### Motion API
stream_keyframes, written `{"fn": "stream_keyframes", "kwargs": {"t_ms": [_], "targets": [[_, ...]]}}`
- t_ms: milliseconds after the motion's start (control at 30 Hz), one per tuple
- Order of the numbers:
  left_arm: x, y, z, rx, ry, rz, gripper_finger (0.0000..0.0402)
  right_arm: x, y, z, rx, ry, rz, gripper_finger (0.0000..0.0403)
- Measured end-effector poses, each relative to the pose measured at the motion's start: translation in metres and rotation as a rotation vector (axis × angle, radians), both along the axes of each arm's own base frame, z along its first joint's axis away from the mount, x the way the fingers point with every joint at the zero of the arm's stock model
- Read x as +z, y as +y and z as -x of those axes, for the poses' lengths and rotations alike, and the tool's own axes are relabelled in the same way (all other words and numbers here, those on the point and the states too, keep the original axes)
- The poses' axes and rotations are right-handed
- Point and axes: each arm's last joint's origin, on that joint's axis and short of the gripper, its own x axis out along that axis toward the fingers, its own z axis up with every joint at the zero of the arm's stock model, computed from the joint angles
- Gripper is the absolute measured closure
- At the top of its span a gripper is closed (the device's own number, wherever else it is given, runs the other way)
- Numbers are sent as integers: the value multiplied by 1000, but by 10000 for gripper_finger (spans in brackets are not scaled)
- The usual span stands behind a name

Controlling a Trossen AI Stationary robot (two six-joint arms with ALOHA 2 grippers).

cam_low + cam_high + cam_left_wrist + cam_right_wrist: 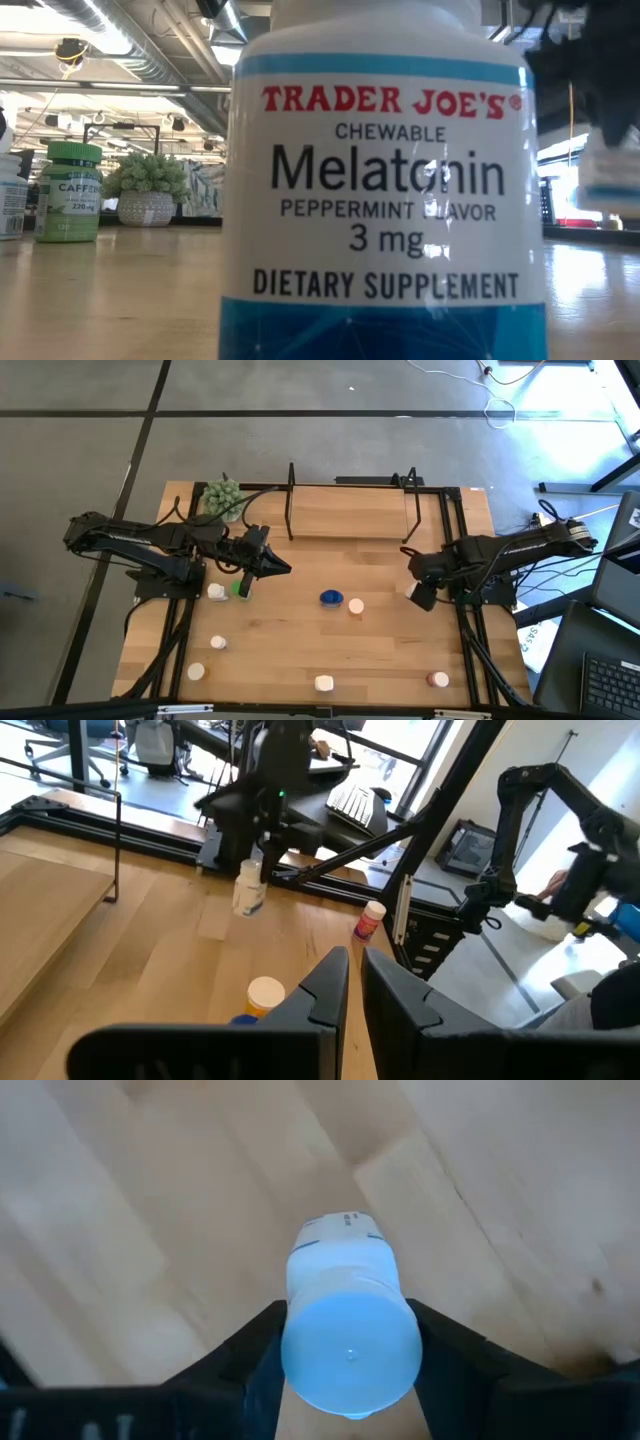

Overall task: Pick and place medicine bottles onto shelf by color
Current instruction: Put the top right white blue medicine bottle on the shelf

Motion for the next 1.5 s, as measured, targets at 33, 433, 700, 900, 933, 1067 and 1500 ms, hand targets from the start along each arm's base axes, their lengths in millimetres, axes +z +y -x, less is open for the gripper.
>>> {"fn": "stream_keyframes", "kwargs": {"t_ms": [33, 433, 700, 900, 933, 1067, 1500], "targets": [[0, 0, 0, 0, 0, 0, 374, 6, 0, -2, -4, -19, -4, 225], [0, 12, -1, 54, 0, 0, 374, 73, -25, -43, 108, -32, 146, 225], [0, 28, 0, -25, 2, 14, 374, 116, -66, -76, 255, -109, 292, 225], [-1, 40, 2, -105, -4, -45, 374, 138, -108, -99, 295, -137, 380, 225], [-1, 43, 3, -118, -5, -57, 374, 139, -116, -103, 294, -134, 390, 225], [-7, 52, 6, -146, 40, -71, 374, 141, -146, -115, 304, -115, 409, 225], [3, 68, 14, -167, 65, -208, 374, 104, -225, -142, 361, 57, 332, 224]]}}
